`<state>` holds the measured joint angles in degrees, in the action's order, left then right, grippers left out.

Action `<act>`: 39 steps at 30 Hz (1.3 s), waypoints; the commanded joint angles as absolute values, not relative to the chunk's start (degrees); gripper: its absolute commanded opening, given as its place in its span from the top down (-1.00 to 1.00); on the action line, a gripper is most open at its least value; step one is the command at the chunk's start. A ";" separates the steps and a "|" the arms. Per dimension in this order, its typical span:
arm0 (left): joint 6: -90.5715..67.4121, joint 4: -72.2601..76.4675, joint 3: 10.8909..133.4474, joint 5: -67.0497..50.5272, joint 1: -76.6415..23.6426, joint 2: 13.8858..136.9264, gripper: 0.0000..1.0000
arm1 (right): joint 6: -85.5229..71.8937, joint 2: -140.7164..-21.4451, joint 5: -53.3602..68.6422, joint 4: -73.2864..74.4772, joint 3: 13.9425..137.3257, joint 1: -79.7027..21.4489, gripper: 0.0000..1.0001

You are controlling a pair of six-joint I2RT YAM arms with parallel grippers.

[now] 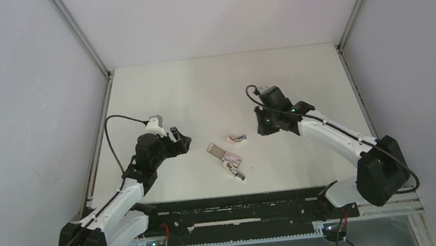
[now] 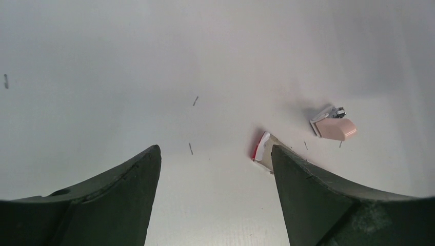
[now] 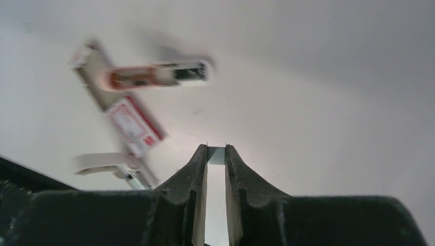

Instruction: Load the staples into the stapler

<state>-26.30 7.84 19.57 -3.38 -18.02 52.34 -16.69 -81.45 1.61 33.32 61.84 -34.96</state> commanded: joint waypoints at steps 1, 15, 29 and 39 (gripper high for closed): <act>-24.73 9.57 22.49 -3.64 -19.86 53.06 -0.66 | -26.18 -74.79 -5.13 35.51 53.51 -31.68 0.71; -22.80 9.84 25.00 -2.27 -22.29 56.56 -0.65 | -30.90 -81.23 -7.05 29.87 43.20 -26.83 0.69; -22.47 9.92 23.92 -0.58 -22.28 56.16 -0.66 | -34.97 -86.91 -10.61 30.82 43.83 -26.77 0.47; -22.32 10.24 23.55 -0.36 -22.29 56.52 -0.66 | -35.20 -87.67 -11.86 32.41 45.04 -27.42 0.54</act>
